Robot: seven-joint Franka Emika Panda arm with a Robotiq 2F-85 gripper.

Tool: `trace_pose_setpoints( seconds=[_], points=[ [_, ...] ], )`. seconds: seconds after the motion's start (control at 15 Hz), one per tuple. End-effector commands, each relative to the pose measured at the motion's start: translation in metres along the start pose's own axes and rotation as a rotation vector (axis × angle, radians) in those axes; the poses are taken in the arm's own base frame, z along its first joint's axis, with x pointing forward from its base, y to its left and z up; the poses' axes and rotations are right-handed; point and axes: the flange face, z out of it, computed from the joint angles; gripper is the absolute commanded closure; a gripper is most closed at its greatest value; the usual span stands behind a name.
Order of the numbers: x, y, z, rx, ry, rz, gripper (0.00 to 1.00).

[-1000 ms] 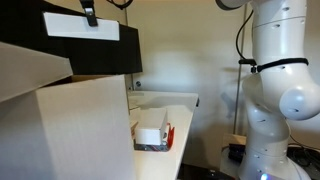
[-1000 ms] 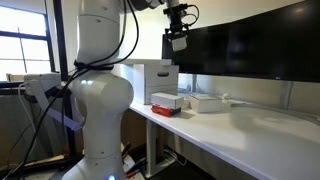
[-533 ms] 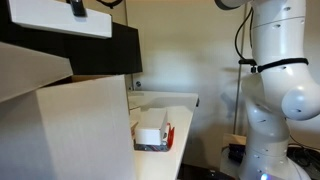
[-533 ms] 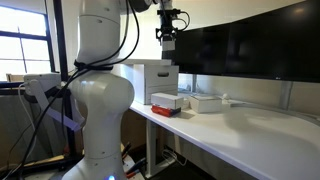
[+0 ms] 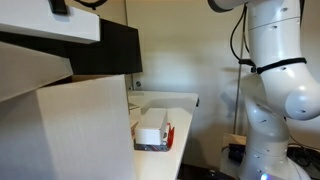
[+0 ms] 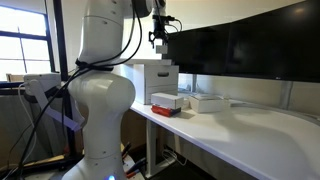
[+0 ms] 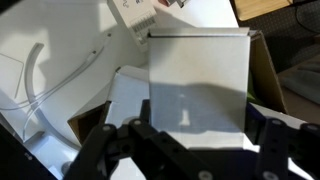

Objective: Pick up the white box on the right and put it in the big white box

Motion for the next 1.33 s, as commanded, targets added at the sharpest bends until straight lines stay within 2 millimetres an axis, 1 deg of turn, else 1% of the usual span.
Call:
trace_pose_setpoints(
  seconds=[0.0,0.4,0.6,0.87,0.93,1.0,1.07,1.27],
  points=[
    [0.017,-0.008,-0.006,0.019,0.036,-0.091,0.41],
    [0.046,-0.030,-0.002,0.029,0.039,-0.192,0.41],
    [0.061,-0.041,0.005,0.037,0.029,-0.236,0.41],
    [0.075,-0.049,0.011,0.044,0.022,-0.262,0.41],
    [0.076,-0.050,0.012,0.043,0.020,-0.252,0.10],
    [0.078,-0.050,0.012,0.046,0.019,-0.258,0.03],
    [0.078,-0.051,0.012,0.048,0.020,-0.261,0.00],
    [0.078,-0.051,0.008,0.048,0.022,-0.260,0.00]
  ],
)
